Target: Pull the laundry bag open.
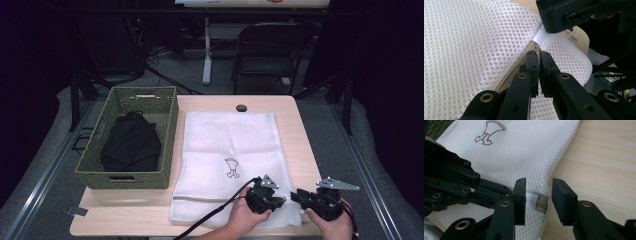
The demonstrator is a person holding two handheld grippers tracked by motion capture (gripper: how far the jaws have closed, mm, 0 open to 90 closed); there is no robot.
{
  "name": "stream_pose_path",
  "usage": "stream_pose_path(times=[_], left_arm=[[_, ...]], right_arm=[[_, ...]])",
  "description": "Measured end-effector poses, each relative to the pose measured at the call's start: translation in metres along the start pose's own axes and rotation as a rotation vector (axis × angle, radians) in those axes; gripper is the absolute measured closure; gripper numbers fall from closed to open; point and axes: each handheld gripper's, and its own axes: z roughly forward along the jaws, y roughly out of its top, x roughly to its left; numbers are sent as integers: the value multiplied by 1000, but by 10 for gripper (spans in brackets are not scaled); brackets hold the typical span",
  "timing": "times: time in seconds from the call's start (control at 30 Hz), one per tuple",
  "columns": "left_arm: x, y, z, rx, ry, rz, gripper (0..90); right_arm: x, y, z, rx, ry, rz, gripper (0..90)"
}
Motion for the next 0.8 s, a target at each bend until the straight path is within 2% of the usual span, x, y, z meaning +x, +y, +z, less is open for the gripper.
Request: stream_pose_path(times=[0.8], left_arm=[[0, 1, 1, -11, -21, 10, 872]], right_arm=[[-4, -8, 4, 43, 33, 12, 555]])
